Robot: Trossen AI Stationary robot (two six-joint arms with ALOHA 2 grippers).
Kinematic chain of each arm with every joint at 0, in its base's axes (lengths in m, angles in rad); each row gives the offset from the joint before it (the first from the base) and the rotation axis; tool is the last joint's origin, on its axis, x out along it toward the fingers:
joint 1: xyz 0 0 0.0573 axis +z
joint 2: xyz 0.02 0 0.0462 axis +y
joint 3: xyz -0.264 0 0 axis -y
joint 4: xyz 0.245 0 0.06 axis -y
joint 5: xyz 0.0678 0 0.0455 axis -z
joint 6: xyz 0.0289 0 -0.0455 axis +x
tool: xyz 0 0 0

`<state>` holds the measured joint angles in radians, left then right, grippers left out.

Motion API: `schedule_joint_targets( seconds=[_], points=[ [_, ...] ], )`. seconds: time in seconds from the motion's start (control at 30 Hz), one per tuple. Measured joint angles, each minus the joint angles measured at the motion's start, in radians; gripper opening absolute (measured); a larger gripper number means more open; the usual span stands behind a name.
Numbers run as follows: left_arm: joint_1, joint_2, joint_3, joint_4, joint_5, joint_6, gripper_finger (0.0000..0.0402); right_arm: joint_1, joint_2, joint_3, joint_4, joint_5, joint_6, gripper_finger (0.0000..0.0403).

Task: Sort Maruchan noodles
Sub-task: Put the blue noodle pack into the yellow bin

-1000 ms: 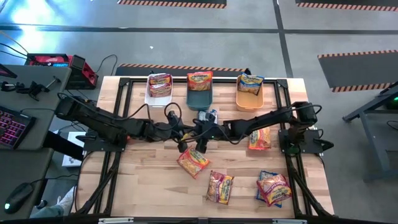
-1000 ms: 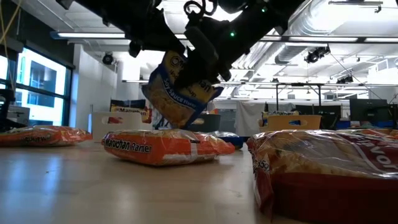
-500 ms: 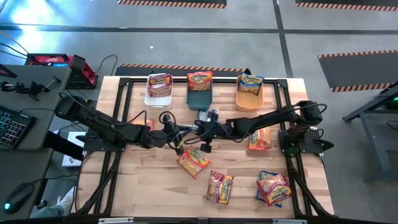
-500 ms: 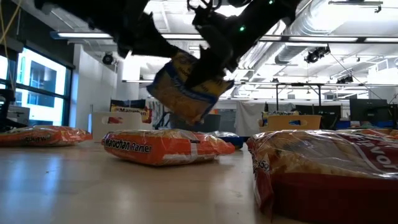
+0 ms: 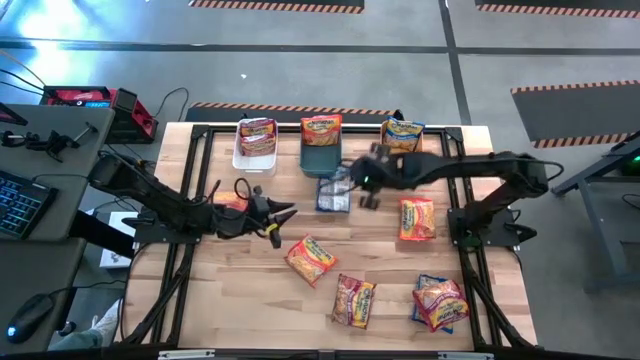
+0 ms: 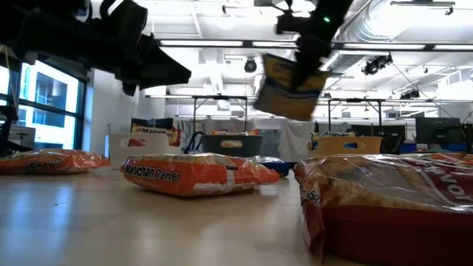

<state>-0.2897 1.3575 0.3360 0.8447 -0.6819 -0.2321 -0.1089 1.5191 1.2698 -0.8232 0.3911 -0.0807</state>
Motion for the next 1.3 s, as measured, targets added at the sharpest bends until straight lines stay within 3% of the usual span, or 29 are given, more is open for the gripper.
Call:
schedule_joint_targets(
  seconds=[0.13,0.3,0.43,0.6,0.83,1.3],
  points=[
    [0.0,0.0,-0.021,0.034,0.004,-0.009,0.0083,-0.159,-0.029,0.005,-0.194,-0.008,-0.16,0.0086],
    [0.0,0.0,-0.021,0.036,0.024,-0.007,0.0082,-0.387,-0.033,0.005,-0.252,-0.035,-0.436,0.0083],
    [0.0,0.0,-0.021,0.036,0.043,-0.001,0.0083,-0.548,-0.026,0.005,-0.212,-0.186,-0.674,0.0081],
    [0.0,0.0,-0.021,0.038,0.043,0.001,0.0081,-0.687,0.03,0.006,-0.216,-0.28,-0.787,0.0081],
    [0.02,0.0,-0.021,0.045,0.043,0.001,0.0081,-0.769,0.124,0.006,-0.177,-0.298,-0.815,0.008],
    [0.02,0.0,-0.021,0.044,0.052,0.0,0.008,-0.795,0.137,0.006,-0.172,-0.376,-0.814,0.008]
  ],
)
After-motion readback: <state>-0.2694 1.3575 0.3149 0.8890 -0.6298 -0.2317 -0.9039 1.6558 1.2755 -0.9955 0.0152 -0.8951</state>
